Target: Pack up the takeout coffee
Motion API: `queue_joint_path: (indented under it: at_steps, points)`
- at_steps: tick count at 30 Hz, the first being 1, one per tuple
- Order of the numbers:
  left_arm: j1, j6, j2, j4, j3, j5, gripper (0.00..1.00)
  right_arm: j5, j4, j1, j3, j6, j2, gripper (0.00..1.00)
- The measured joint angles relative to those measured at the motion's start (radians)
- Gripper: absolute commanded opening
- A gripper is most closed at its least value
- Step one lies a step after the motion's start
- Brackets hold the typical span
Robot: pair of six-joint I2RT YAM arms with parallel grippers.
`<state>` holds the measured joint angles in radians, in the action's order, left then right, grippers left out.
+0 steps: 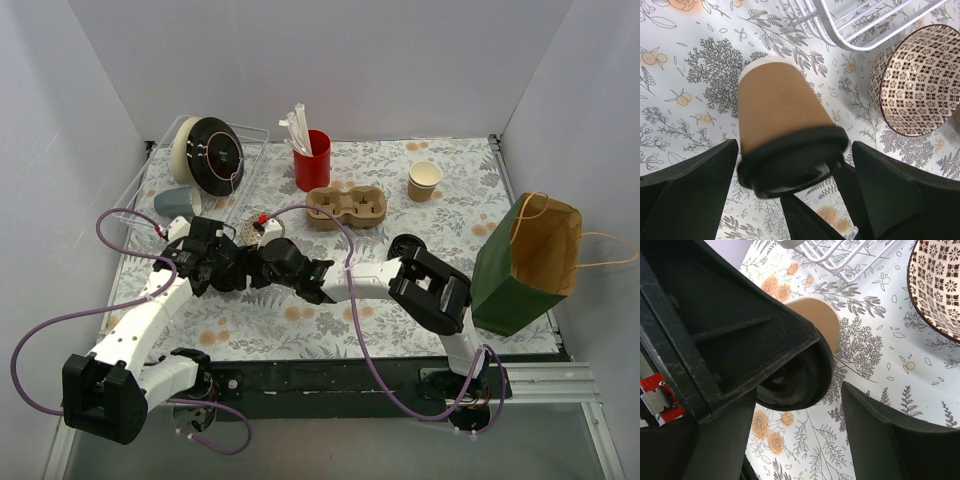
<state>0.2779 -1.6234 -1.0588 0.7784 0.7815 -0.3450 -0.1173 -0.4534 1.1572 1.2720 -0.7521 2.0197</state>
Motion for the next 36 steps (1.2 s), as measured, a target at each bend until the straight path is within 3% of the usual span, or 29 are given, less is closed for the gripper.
queue_joint_path:
  at_steps: [13, 16, 21, 26, 30, 36]
  points:
    - [0.000, -0.006, -0.014, 0.019, 0.019, -0.043, 0.98, -0.015, 0.011, 0.002, 0.015, 0.029, 0.012, 0.75]
    - [0.001, 0.048, -0.039, 0.021, 0.042, -0.095, 0.98, -0.022, 0.008, 0.002, -0.004, 0.049, 0.000, 0.75]
    - [0.000, 0.261, -0.037, -0.031, 0.047, -0.100, 0.89, -0.061, 0.008, 0.002, -0.171, 0.104, -0.140, 0.75]
    - [0.000, 0.599, 0.097, -0.153, 0.031, 0.074, 0.84, -0.111, -0.006, 0.002, -0.325, 0.165, -0.319, 0.75]
    - [0.001, 0.777, 0.161, -0.217, 0.032, 0.200, 0.77, -0.144, -0.022, 0.002, -0.426, 0.205, -0.434, 0.76]
    - [0.014, 0.948, -0.066, -0.196, 0.086, 0.322, 0.66, -0.192, -0.022, 0.001, -0.569, 0.254, -0.603, 0.76]
